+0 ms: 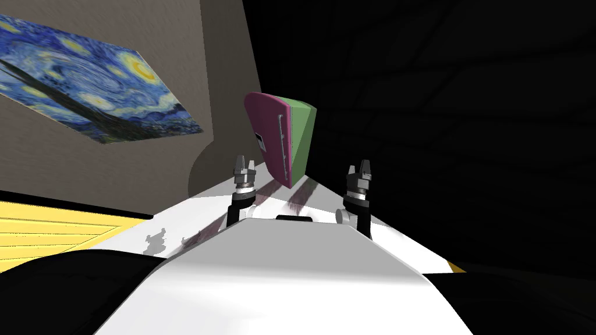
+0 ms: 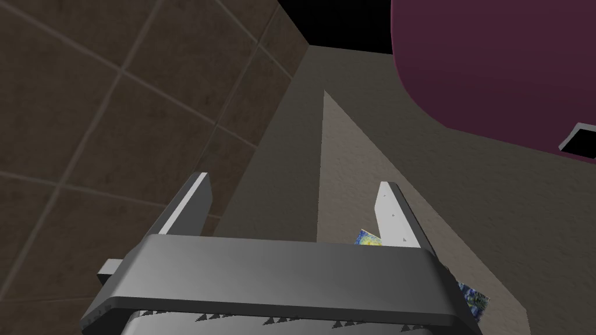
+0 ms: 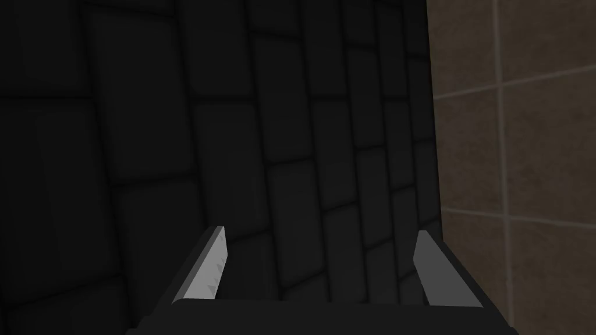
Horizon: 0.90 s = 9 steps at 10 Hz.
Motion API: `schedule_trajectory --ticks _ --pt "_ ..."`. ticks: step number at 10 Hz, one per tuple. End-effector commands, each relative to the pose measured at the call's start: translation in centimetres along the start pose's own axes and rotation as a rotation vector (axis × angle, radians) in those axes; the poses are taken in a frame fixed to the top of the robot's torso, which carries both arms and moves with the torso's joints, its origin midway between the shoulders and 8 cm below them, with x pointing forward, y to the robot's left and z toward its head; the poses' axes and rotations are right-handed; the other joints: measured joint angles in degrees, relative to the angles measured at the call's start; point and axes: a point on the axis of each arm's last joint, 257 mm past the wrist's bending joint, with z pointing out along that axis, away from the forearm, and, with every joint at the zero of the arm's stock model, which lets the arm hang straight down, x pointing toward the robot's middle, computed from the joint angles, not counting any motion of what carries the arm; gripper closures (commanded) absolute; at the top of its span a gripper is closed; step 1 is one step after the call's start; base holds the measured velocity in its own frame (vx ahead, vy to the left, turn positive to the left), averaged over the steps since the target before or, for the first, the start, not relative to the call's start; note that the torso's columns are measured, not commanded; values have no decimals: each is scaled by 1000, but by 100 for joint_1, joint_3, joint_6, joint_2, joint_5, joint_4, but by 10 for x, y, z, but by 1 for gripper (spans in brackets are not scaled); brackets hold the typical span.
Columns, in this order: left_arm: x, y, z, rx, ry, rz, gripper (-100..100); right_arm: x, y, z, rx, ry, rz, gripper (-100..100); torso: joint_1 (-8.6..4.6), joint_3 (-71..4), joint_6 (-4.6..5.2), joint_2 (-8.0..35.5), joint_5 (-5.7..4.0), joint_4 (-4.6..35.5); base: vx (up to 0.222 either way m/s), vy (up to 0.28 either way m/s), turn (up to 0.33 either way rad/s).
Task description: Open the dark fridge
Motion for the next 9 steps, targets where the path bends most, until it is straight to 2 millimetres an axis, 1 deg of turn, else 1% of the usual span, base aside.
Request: schedule_trajectory --ticks 1,3,9 --pt "0 0 0 0 0 0 0 0 0 0 0 0 0 0 0 -467 0 232 0 235 0 0 0" --pt "0 0 0 0 0 0 0 0 0 0 0 0 0 0 0 -2014 0 1003 0 1006 0 0 0" --pt "0 0 0 0 0 0 0 0 0 0 0 0 0 0 0 -7073 0 3539 0 3537 0 0 0"
